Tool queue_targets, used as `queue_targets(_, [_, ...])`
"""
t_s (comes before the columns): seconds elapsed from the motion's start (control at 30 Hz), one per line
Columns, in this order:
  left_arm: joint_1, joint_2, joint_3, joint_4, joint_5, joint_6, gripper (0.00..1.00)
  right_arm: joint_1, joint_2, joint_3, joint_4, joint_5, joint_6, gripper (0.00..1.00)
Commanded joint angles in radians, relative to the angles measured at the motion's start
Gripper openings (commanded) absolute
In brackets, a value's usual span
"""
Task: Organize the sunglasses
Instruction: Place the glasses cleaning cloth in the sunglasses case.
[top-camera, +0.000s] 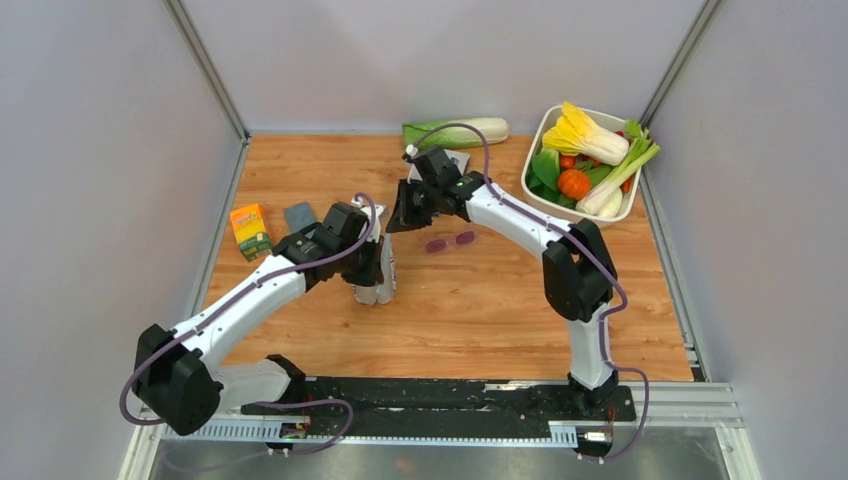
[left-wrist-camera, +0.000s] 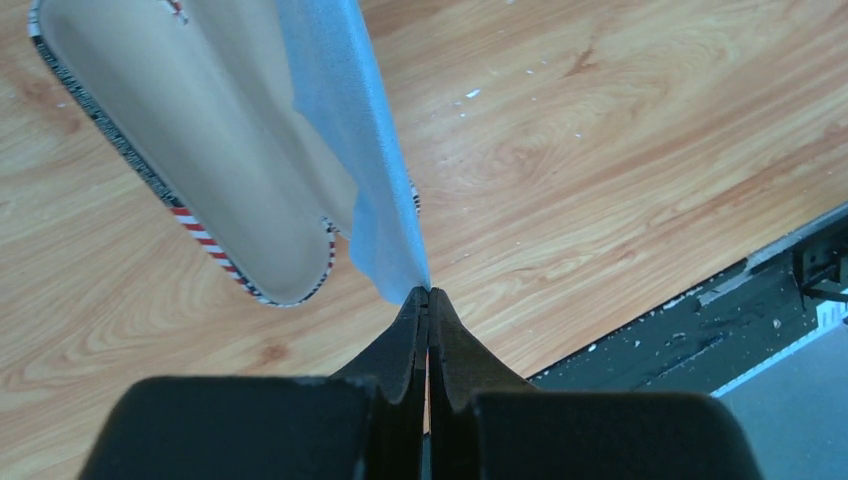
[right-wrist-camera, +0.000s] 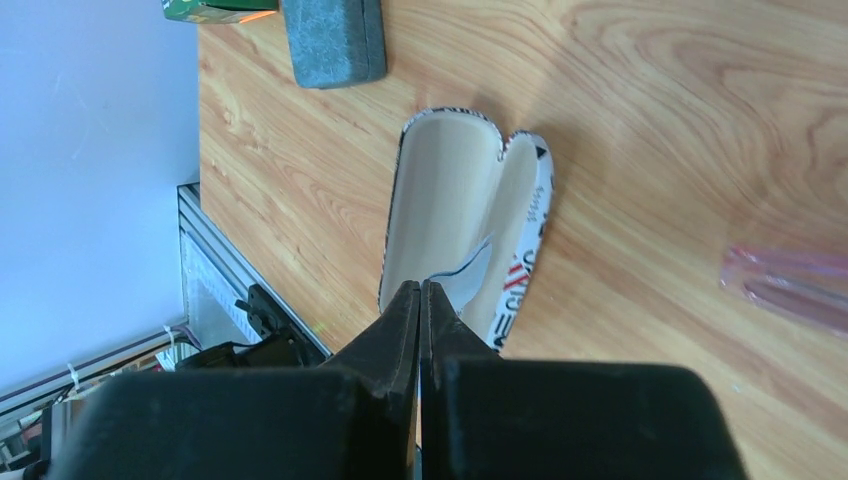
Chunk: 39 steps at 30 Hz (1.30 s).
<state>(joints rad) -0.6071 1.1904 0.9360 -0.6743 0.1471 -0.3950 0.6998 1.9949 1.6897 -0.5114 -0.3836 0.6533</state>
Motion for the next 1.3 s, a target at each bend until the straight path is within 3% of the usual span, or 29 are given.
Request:
queue_targets(0.0, [0.041, -0.018, 0.018, -0.036, -0.017, 0.027, 0.00, 0.017, 0.073, 0.105, 0.036, -0.043, -0.023, 0.00])
queue_targets(0.73, [0.107, 0.147, -0.039, 0.082, -0.029, 0.044, 0.00, 0.024, 0.326, 0.321, 0.002, -0.084, -0.081, 0.00])
queue_targets(1.27, [0.107, 0.215, -0.062, 0.185, 0.081, 0.016, 0.00, 0.014, 0.317, 0.320, -0.065, -0.014, -0.150, 0.00])
